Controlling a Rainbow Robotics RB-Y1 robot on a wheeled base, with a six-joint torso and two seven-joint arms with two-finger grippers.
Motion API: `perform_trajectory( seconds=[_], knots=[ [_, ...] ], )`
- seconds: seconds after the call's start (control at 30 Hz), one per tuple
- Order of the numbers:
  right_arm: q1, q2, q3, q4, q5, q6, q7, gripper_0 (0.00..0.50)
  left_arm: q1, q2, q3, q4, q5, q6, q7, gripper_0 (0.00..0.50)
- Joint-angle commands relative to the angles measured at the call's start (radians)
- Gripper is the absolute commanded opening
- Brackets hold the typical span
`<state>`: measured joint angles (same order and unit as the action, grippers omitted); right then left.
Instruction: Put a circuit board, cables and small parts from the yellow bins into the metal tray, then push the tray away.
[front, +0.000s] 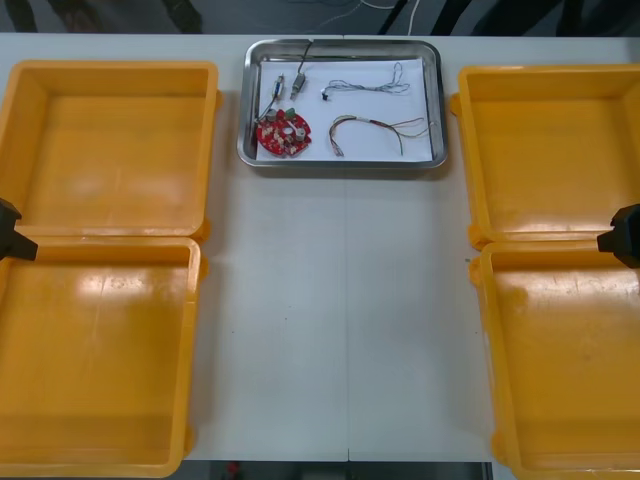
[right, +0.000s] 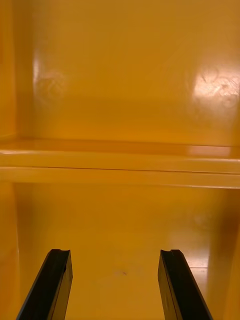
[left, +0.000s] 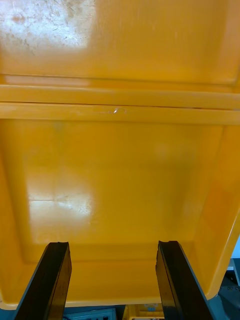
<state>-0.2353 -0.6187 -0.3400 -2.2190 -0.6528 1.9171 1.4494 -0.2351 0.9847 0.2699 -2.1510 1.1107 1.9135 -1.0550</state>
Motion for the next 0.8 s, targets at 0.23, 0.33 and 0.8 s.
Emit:
perform_trajectory(
  seconds=[0.23, 0.33, 0.8],
  knots=[
    [0.016, -0.084, -0.036, 0.065, -0.010, 0.003, 0.016, 0.500, 0.013, 0.046, 0.031, -0.023, 0.008, 0.006, 0.017, 0.500],
    [0.024, -0.085, -0.036, 0.065, -0.014, 0.003, 0.011, 0.500, 0.013, 0.046, 0.031, -0.023, 0.008, 0.006, 0.017, 0.500],
    [0.030, -0.084, -0.030, 0.065, -0.039, 0.003, 0.000, 0.500, 0.013, 0.046, 0.031, -0.023, 0.008, 0.006, 0.017, 0.500]
  ],
)
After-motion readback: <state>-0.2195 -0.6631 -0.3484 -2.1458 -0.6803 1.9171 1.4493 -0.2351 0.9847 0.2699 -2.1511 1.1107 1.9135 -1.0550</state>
